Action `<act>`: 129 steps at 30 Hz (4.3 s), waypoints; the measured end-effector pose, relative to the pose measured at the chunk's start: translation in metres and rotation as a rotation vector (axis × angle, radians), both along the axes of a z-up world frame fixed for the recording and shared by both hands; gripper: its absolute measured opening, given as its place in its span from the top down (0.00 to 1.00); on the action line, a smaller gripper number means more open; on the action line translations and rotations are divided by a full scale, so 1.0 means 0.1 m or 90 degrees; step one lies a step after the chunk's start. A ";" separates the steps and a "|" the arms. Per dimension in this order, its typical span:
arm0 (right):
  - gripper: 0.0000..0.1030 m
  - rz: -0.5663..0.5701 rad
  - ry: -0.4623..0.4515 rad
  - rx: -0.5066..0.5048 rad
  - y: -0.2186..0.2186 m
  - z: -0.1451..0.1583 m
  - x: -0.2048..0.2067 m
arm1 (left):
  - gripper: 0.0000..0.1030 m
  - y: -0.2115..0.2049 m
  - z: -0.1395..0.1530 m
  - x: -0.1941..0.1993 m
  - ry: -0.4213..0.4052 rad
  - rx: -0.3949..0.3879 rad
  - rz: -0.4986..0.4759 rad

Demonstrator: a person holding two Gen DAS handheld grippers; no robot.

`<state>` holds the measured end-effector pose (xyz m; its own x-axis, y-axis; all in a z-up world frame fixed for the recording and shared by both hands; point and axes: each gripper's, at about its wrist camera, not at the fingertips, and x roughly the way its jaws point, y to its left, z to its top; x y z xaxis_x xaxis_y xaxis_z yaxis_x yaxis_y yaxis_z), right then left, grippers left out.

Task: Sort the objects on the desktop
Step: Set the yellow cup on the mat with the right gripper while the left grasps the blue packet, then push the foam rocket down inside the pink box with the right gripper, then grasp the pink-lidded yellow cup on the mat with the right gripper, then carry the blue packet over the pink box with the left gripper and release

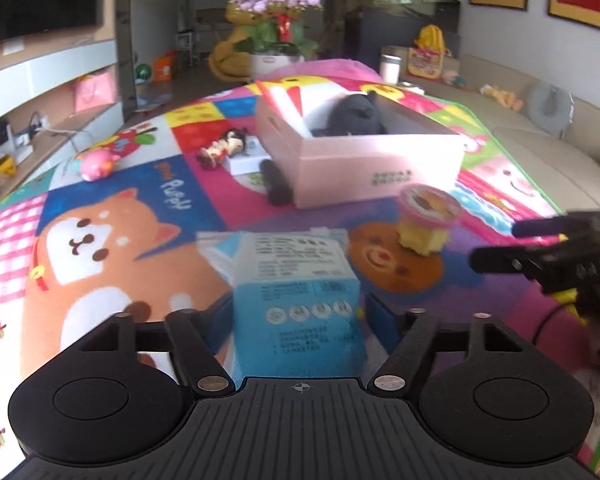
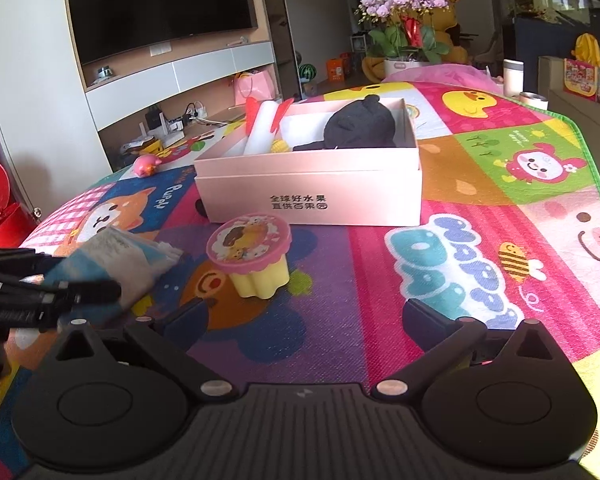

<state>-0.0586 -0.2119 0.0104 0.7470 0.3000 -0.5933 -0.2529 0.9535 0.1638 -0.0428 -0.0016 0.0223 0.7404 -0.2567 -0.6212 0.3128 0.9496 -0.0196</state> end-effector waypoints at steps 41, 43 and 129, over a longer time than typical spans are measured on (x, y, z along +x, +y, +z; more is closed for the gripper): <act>0.45 0.068 -0.007 0.006 0.52 0.83 1.00 | 0.00 0.21 -0.19 0.07 0.030 -0.040 0.050; 0.56 0.048 0.043 0.025 0.56 0.82 1.38 | 0.00 0.28 -0.19 0.07 0.029 -0.071 0.053; 0.46 0.135 -0.012 -0.092 0.02 0.70 -0.38 | 0.42 -0.23 0.18 -0.09 -0.044 0.071 0.012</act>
